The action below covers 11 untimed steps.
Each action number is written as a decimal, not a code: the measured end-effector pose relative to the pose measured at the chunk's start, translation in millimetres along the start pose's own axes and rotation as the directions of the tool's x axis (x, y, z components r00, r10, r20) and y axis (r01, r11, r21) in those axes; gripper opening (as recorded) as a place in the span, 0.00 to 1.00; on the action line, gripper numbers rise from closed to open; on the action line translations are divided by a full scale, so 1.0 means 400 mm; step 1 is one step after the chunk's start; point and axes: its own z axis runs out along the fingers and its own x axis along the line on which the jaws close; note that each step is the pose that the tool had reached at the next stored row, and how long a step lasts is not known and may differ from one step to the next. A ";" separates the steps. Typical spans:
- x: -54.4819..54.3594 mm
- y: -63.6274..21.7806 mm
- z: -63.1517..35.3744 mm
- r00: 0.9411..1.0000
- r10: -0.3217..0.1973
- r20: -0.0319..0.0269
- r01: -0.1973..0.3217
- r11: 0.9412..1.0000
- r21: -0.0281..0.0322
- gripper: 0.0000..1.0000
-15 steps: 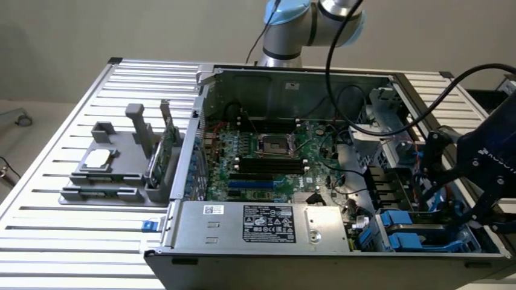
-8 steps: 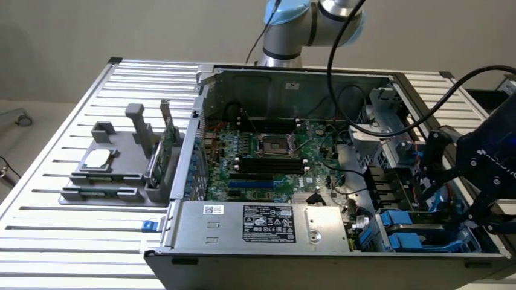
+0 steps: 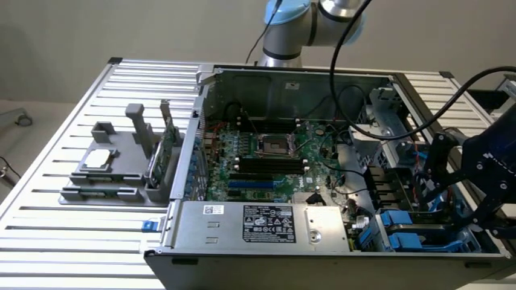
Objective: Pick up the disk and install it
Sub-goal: 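Insert the first disk wire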
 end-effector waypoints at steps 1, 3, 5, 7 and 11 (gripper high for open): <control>-0.001 0.000 -0.002 1.000 0.000 -0.006 0.000 1.000 -0.003 0.49; -0.004 -0.001 -0.008 1.000 -0.001 -0.016 0.001 1.000 -0.008 0.49; -0.007 -0.001 -0.014 1.000 -0.002 -0.026 0.001 1.000 -0.013 0.49; -0.009 -0.002 -0.018 0.999 -0.003 -0.037 0.002 1.000 -0.019 0.49; -0.018 -0.006 -0.019 0.998 -0.006 -0.069 0.004 0.999 -0.035 0.49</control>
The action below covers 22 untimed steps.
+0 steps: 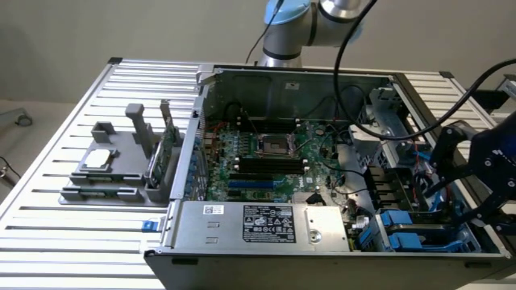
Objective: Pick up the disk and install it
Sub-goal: 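Insert the first disk wire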
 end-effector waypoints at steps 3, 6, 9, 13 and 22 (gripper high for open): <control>-0.010 -0.004 -0.001 1.000 -0.001 -0.017 0.001 1.000 -0.009 0.49; -0.026 -0.010 0.003 1.000 -0.001 -0.020 0.000 1.000 -0.010 0.49; -0.037 -0.014 0.011 1.000 0.003 -0.026 -0.003 1.000 -0.014 0.49; -0.039 -0.015 0.017 0.998 0.021 -0.054 -0.023 0.999 -0.030 0.49; -0.043 -0.014 0.026 0.994 0.066 -0.090 -0.071 0.996 -0.052 0.49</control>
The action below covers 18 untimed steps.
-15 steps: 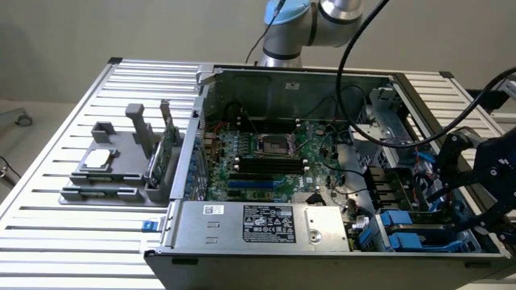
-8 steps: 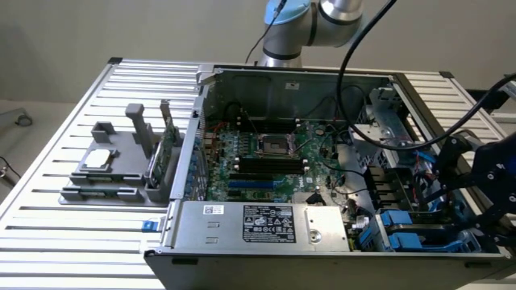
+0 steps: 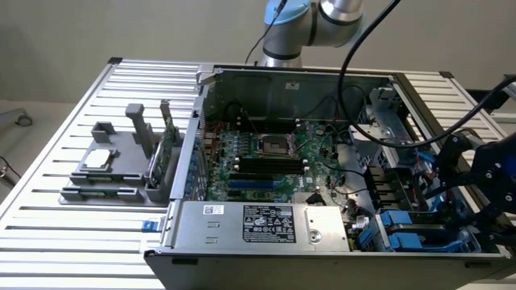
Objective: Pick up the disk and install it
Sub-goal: 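Insert the first disk wire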
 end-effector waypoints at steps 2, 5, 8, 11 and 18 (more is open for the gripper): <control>-0.003 0.000 0.005 1.000 0.010 -0.003 -0.010 1.000 -0.004 0.49; -0.008 -0.001 0.013 1.000 0.024 -0.006 -0.024 1.000 -0.009 0.49; -0.011 -0.001 0.016 0.999 0.039 -0.010 -0.039 0.999 -0.014 0.49; -0.012 -0.001 0.017 0.998 0.056 -0.013 -0.056 0.998 -0.019 0.49; -0.015 -0.001 0.019 0.995 0.102 -0.015 -0.103 0.994 -0.030 0.28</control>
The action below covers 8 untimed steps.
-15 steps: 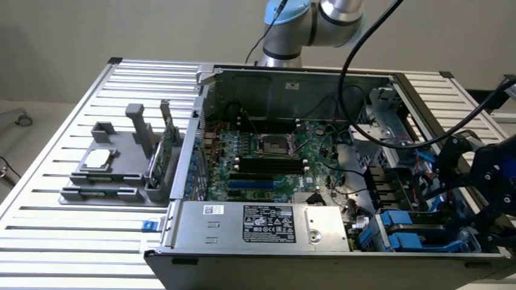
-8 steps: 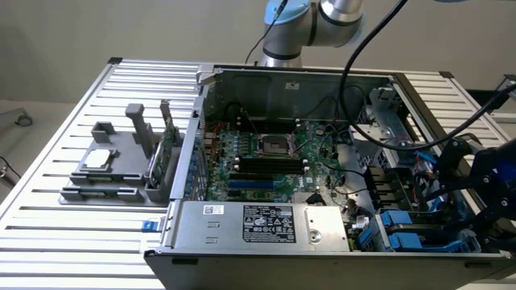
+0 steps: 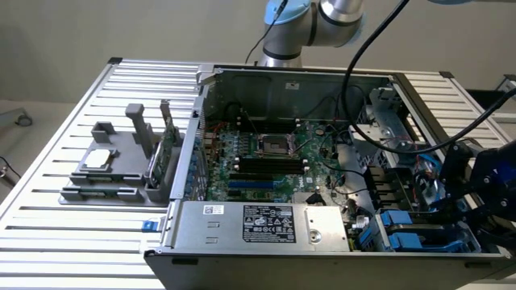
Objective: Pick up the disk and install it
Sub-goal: 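Insert the first disk wire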
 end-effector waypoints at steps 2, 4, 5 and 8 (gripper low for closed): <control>-0.001 0.000 0.000 1.000 0.014 0.000 -0.014 1.000 -0.003 0.22; -0.002 0.000 0.000 1.000 0.028 0.001 -0.028 1.000 -0.007 0.17; -0.002 -0.001 0.000 0.999 0.035 0.001 -0.035 0.999 -0.008 0.17; -0.003 -0.001 0.000 0.998 0.061 0.001 -0.061 0.998 -0.015 0.17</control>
